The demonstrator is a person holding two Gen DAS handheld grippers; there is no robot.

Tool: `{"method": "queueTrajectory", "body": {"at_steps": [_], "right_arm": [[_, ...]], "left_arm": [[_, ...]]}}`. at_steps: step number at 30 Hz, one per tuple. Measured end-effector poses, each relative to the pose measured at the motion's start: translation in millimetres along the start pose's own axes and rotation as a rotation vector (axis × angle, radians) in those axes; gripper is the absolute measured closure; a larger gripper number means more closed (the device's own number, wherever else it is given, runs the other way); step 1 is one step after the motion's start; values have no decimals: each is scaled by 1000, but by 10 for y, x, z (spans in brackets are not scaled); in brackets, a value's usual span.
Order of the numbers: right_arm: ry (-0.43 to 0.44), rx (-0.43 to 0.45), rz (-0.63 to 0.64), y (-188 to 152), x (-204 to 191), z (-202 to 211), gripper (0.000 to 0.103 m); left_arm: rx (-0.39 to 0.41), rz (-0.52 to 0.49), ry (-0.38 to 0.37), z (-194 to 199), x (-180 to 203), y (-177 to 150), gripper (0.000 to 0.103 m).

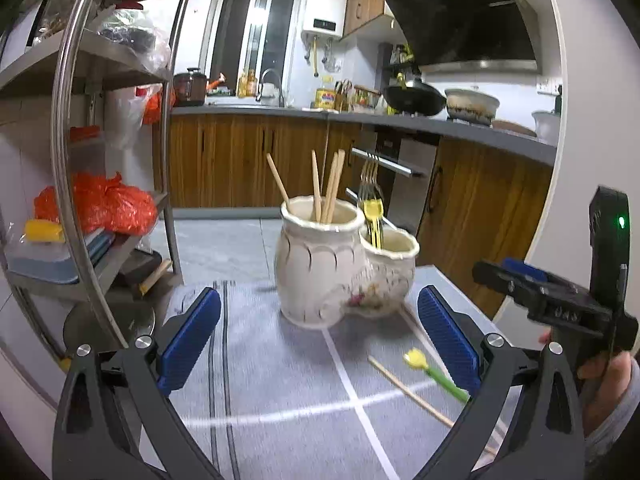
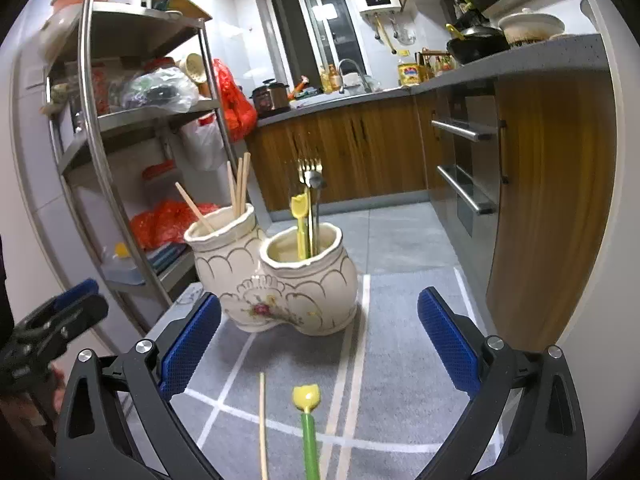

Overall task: Organize utensils
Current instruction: 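Move both grippers back toward the last chopstick and green spoon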

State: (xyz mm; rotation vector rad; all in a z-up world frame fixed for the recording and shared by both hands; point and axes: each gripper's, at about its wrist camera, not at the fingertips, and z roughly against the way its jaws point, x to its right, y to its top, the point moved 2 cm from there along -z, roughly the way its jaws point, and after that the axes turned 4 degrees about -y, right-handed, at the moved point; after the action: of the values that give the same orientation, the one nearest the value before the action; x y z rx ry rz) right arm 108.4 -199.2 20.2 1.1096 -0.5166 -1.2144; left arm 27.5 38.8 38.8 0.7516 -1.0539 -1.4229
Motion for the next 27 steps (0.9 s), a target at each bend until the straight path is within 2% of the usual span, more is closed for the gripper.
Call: {"method": "queueTrajectory", "body": {"at_steps": [3, 9, 13, 20, 27], "right_arm": [[-12, 2, -5, -17, 57, 21, 5], [-21, -16, 48, -94, 30, 35, 5], [-33, -48, 94, -130, 29, 27, 5], [-56, -176, 199, -263, -24, -107, 5], [-37, -303, 274, -477, -146, -276, 8]], "left_arm": [[-14, -18, 9, 21, 49, -72, 6], [-41, -77, 81, 6, 128, -196, 6], [-67, -69, 69, -28, 148, -258, 6], [-92, -85, 61, -58, 187, -331, 6], [-117, -67, 52, -111, 136, -403, 6]]}}
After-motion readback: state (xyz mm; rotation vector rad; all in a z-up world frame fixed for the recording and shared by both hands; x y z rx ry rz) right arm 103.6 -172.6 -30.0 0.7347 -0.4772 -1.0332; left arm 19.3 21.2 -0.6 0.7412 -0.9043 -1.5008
